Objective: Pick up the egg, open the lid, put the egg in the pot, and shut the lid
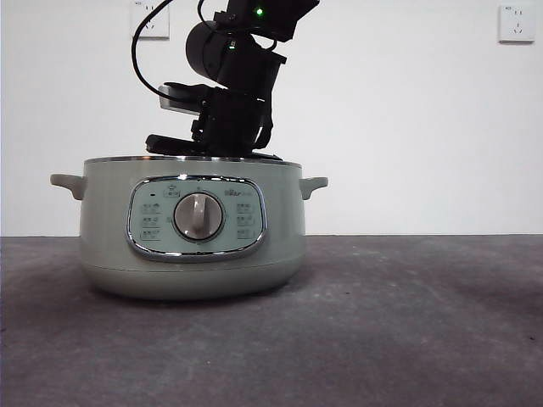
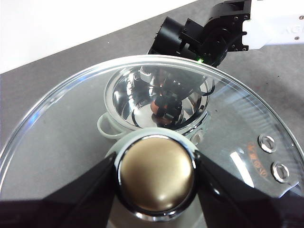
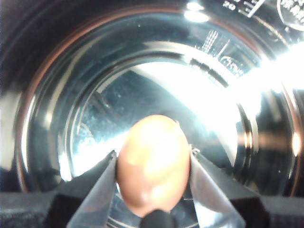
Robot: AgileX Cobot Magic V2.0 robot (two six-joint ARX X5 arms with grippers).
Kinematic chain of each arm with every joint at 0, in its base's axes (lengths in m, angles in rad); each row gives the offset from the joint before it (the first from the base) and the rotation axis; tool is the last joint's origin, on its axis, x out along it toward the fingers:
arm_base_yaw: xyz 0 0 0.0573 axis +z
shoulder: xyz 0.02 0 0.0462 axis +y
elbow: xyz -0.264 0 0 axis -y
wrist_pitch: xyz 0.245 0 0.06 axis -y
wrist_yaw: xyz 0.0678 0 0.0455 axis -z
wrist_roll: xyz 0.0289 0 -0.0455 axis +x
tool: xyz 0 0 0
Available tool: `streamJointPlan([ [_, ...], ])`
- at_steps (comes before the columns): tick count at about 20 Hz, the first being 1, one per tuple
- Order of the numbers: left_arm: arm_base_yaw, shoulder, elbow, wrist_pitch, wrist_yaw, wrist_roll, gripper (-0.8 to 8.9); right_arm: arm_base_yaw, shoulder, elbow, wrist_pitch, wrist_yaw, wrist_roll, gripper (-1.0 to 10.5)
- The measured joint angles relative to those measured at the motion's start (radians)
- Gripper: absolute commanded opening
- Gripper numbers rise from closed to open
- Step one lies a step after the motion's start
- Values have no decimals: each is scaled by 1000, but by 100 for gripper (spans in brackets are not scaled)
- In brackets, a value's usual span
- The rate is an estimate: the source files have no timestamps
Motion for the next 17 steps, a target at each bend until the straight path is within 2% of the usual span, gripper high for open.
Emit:
streamJointPlan([
  [2, 0, 0, 0, 0, 0, 0, -8, 0, 0, 0, 0, 0, 0, 18],
  [3, 0, 0, 0, 0, 0, 0, -8, 0, 0, 0, 1, 0, 0, 116],
  [4, 0, 0, 0, 0, 0, 0, -8, 0, 0, 0, 1, 0, 1, 284],
  [5, 0, 0, 0, 0, 0, 0, -8, 0, 0, 0, 2, 0, 6, 372],
  [11, 0, 0, 0, 0, 0, 0, -8, 0, -34, 5, 1, 0, 20, 388],
  [17, 0, 1, 0, 19, 0, 0, -8, 0, -415, 23, -107, 29, 24, 383],
])
